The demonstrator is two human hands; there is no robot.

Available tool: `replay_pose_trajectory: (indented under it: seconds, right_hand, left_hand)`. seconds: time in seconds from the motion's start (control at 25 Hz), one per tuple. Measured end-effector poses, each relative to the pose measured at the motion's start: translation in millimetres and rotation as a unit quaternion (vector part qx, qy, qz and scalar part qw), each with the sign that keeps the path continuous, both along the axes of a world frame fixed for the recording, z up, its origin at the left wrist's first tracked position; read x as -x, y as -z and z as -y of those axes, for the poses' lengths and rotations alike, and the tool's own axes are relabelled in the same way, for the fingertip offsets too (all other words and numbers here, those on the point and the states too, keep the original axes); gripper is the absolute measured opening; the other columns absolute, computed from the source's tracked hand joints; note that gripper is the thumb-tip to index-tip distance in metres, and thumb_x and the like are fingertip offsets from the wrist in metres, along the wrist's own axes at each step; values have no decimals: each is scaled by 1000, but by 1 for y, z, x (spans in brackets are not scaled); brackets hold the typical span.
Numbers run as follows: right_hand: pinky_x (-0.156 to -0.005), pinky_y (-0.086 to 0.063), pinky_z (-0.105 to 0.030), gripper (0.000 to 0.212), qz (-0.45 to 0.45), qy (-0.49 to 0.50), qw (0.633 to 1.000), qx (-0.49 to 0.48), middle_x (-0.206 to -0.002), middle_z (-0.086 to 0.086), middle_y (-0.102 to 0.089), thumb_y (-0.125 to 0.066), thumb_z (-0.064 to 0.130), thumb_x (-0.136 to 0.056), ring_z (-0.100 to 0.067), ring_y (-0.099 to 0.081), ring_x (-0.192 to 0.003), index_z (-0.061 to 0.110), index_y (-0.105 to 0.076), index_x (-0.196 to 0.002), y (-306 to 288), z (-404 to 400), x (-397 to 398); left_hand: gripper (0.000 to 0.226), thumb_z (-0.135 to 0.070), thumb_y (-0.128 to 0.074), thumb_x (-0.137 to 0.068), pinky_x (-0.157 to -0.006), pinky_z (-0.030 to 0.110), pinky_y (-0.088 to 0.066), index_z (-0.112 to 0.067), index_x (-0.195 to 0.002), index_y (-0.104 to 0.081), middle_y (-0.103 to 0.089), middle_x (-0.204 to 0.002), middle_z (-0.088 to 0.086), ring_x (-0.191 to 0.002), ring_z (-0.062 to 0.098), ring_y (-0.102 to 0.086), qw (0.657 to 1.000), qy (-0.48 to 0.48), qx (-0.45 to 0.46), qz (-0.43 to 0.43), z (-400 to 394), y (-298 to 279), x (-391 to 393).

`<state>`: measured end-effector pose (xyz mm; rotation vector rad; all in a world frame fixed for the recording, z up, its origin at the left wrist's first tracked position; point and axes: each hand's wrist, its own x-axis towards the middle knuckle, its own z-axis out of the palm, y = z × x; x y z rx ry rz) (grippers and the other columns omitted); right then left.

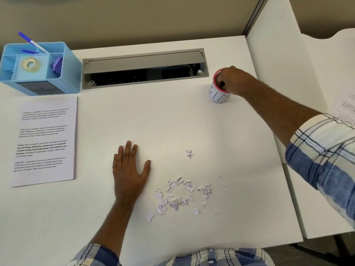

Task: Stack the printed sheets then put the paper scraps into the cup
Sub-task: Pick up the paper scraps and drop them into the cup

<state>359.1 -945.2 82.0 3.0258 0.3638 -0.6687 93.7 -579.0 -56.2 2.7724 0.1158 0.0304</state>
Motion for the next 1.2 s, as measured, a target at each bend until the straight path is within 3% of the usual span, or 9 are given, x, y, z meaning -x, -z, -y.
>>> replay_pose_trajectory:
  seconds: [0.16,0.28,0.4,0.52,0.68,0.76,0.88,1.04,1.2]
  right_hand:
    - [-80,-42,-34,25,0,-16,999,-40,-124,-20,-67,-64,5,-94,-39,-60,-112,7,-76,-115,-9,3,1]
    - [-87,-45,-36,28,29,5,996,-88,-125,-16,-68,-64,1,-90,-37,-60,-115,9,-78,-113,-22,13,4]
    - [-82,-46,-32,21,89,44,986,-137,-115,-15,-72,-66,0,-88,-33,-64,-106,6,-77,-105,-27,19,11]
    - [-83,-52,-36,19,155,80,967,-188,-107,-13,-74,-59,4,-91,-32,-66,-99,6,-75,-101,-26,25,22]
    - [-90,-46,-28,26,229,83,924,-294,-110,-13,-71,-53,4,-93,-23,-64,-101,5,-74,-108,-11,17,69]
    - [-90,-46,-19,23,202,81,913,-345,-109,-12,-70,-56,3,-94,-15,-61,-97,5,-73,-109,10,1,106]
    - [-88,-40,-6,26,90,115,914,-378,-108,-9,-70,-57,-4,-94,-19,-65,-99,5,-74,-111,55,-29,159]
    - [-104,-39,-28,39,-18,114,935,-335,-128,-10,-61,-53,-3,-95,-29,-57,-119,7,-64,-131,99,-65,209]
    - [-100,-41,-29,40,-7,70,947,-313,-127,-3,-58,-48,-2,-97,-25,-52,-112,11,-64,-131,103,-92,243]
  left_hand:
    - [71,-52,-51,-99,-129,50,-19,-15,-159,-39,-24,-173,-2,-162,23,-15,1000,0,1,6,0,0,0]
    - [71,-54,-49,-100,-129,50,-19,-15,-159,-39,-24,-173,-1,-162,24,-15,1000,3,0,10,-1,1,1]
    - [72,-54,-49,-100,-129,51,-21,-15,-159,-39,-25,-173,-1,-162,24,-16,1000,5,-4,15,-1,1,1]
    - [71,-53,-51,-100,-129,51,-21,-14,-158,-40,-26,-172,0,-161,26,-18,1000,3,-6,19,0,2,0]
    - [70,-53,-51,-100,-130,49,-19,-15,-158,-40,-26,-172,0,-161,25,-18,1000,5,0,20,-1,1,2]
    - [70,-53,-51,-101,-130,48,-18,-15,-159,-39,-26,-172,0,-161,25,-18,1000,5,2,16,-1,1,2]
    - [70,-53,-50,-101,-131,46,-15,-16,-159,-39,-26,-172,-1,-161,25,-17,1000,2,4,16,-1,2,2]
    - [70,-53,-50,-101,-131,46,-16,-16,-159,-39,-26,-172,-1,-161,25,-17,1000,4,6,18,-1,2,3]
    - [69,-53,-51,-101,-131,46,-16,-15,-158,-40,-28,-172,1,-160,27,-20,1000,6,5,25,-2,2,3]
